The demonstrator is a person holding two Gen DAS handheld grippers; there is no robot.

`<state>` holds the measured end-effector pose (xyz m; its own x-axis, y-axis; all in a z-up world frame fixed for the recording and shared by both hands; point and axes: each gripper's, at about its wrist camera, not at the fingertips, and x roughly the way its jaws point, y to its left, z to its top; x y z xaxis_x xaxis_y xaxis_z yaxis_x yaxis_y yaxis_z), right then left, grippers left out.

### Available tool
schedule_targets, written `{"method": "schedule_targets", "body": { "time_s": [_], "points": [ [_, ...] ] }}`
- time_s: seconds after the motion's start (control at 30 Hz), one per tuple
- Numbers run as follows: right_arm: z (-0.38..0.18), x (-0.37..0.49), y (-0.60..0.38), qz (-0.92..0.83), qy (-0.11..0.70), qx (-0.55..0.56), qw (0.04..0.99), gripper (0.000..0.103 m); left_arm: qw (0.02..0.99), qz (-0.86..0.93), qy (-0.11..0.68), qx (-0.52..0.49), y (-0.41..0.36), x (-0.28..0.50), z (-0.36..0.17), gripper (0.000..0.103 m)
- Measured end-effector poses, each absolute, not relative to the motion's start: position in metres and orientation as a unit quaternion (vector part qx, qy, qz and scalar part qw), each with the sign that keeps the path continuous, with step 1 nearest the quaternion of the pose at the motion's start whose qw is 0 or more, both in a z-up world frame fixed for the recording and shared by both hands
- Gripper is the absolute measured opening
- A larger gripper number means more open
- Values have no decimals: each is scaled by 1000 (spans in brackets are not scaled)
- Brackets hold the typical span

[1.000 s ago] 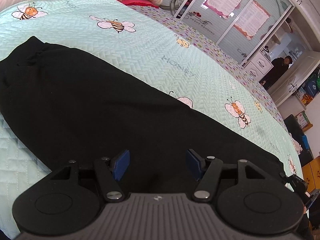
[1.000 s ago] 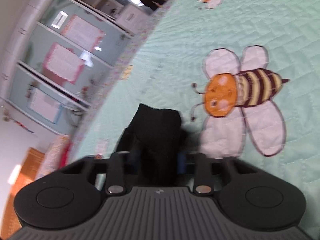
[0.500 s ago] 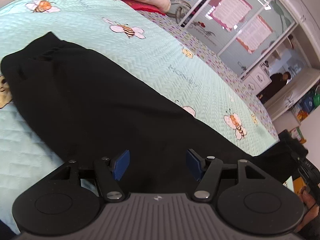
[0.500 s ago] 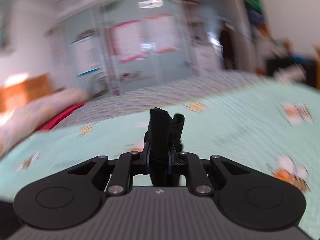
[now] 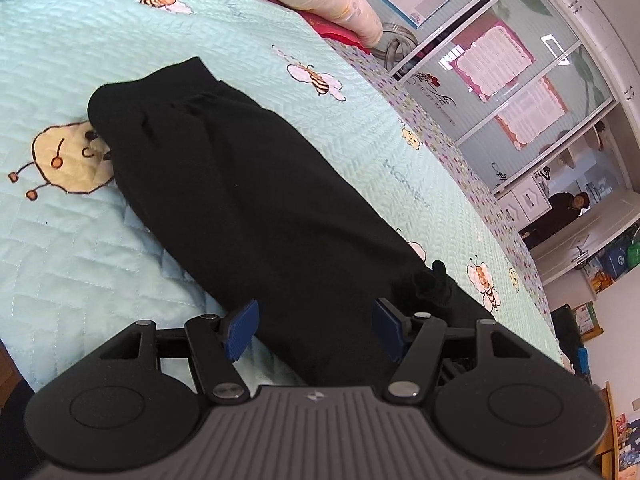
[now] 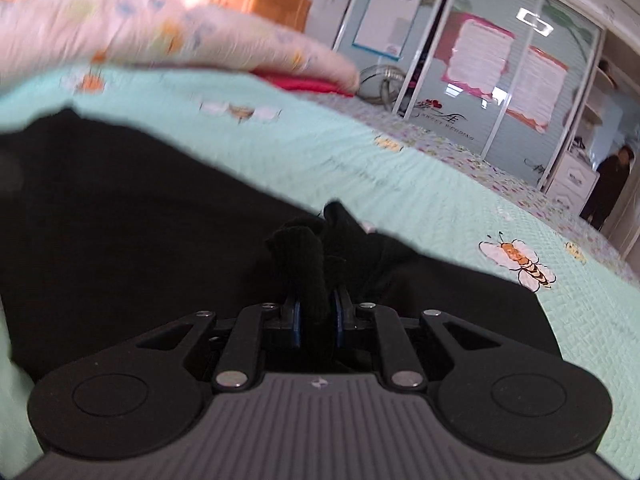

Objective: Fold clothes

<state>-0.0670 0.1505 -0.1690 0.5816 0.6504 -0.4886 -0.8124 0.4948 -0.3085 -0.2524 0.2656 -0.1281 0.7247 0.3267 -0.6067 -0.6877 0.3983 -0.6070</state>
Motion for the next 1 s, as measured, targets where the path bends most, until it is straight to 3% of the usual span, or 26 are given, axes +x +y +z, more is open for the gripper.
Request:
{"method": "schedule_targets", "body": {
  "time_s": [0.07, 0.17, 0.23, 0.27, 0.57, 0.67, 0.87, 1.0],
  "points": [
    [-172, -71, 154, 431, 152, -266, 849, 16, 810, 310, 202, -454, 266, -251, -131, 66],
    [-171, -72, 155, 438, 151, -271, 844, 26, 810, 304, 206, -458, 265, -249, -134, 66],
    [-173, -73, 157, 440, 153, -283, 838, 43, 812, 299, 209, -456, 263, -247, -134, 66],
    [-174, -72, 159, 440, 155, -289, 836, 45, 813, 298, 210, -455, 262, -246, -133, 66],
    [-122, -66, 97, 504, 137, -177, 834, 46, 815, 296, 212, -451, 257, -242, -132, 66],
    [-118, -20, 105, 449, 176, -117, 868, 46, 822, 286, 215, -443, 252, -237, -129, 66],
    [-163, 12, 153, 454, 258, -195, 831, 46, 835, 286, 239, -405, 244, -218, -119, 66],
    [-151, -2, 138, 444, 229, -170, 850, 46, 830, 326, 287, -350, 240, -202, -117, 67]
  ]
}}
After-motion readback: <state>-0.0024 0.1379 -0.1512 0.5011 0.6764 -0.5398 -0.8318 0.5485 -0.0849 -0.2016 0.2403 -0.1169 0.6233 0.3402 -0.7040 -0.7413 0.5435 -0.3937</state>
